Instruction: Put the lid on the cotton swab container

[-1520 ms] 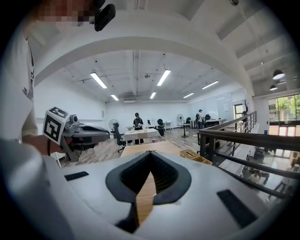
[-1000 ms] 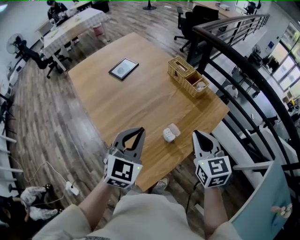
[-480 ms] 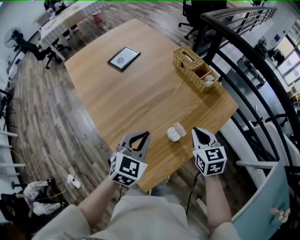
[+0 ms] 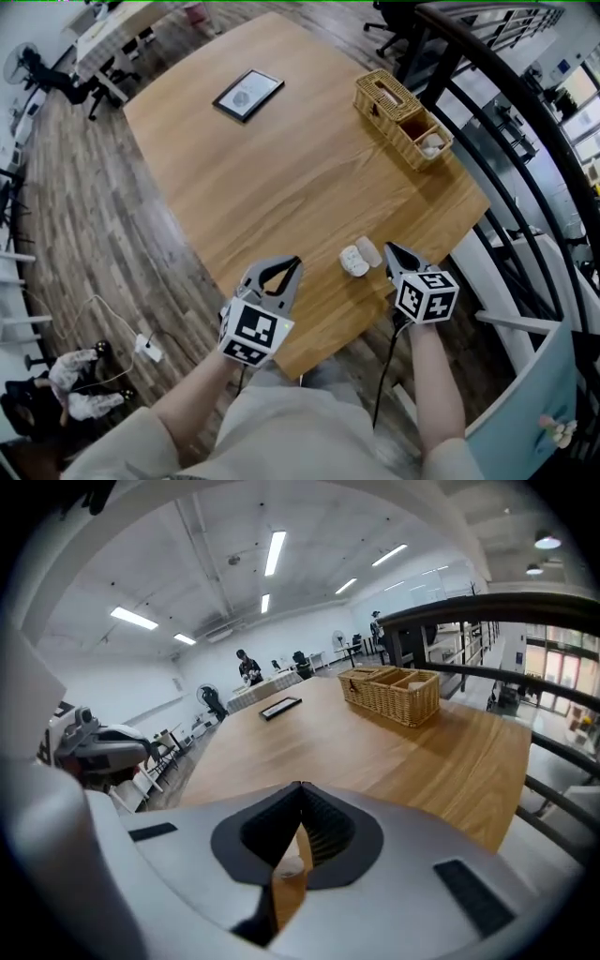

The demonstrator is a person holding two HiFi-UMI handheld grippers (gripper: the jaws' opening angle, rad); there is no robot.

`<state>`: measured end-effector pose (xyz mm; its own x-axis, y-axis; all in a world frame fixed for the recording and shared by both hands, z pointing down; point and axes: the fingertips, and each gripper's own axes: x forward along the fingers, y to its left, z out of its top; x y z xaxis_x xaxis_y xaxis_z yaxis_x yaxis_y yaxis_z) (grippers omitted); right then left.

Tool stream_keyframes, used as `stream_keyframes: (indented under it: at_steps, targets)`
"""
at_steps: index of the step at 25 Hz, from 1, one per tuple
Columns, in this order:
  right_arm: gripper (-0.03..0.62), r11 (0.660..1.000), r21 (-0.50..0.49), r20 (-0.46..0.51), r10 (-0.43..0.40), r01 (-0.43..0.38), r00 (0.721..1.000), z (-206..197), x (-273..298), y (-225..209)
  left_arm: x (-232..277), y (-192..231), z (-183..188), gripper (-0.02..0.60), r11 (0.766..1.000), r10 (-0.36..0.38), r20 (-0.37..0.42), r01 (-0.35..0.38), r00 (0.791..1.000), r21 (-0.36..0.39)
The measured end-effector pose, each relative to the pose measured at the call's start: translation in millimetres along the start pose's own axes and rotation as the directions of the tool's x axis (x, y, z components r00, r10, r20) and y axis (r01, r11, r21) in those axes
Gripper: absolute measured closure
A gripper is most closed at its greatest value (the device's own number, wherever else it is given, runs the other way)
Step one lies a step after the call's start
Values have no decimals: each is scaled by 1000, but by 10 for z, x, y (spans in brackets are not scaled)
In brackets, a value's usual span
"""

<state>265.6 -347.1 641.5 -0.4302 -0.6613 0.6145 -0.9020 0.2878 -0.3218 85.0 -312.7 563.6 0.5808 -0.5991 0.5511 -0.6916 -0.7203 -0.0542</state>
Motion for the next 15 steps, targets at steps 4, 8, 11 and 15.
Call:
stream_keyframes:
  at_steps: [4,8,11,15]
  targets:
    - [568,1000,27,-39,13,-12,999,-108,88,-5,5,68,-24,558,1000,14,1,-14,1000,-22]
    - [568,1000,-12,-54,27,-28,998,-143,29,157,-30,79,-28,558,1000,15,3,-15,1000,-27]
    - [568,997,-59,-69,54,-58,996,-197,5,357,-69,33,-65,558,999,-2,-10,2,1000,-32]
    - [568,992,-94,-106,73,-84,992,-352,39,553,-118,-115,-192,558,999,-48,-50,46,998,-28]
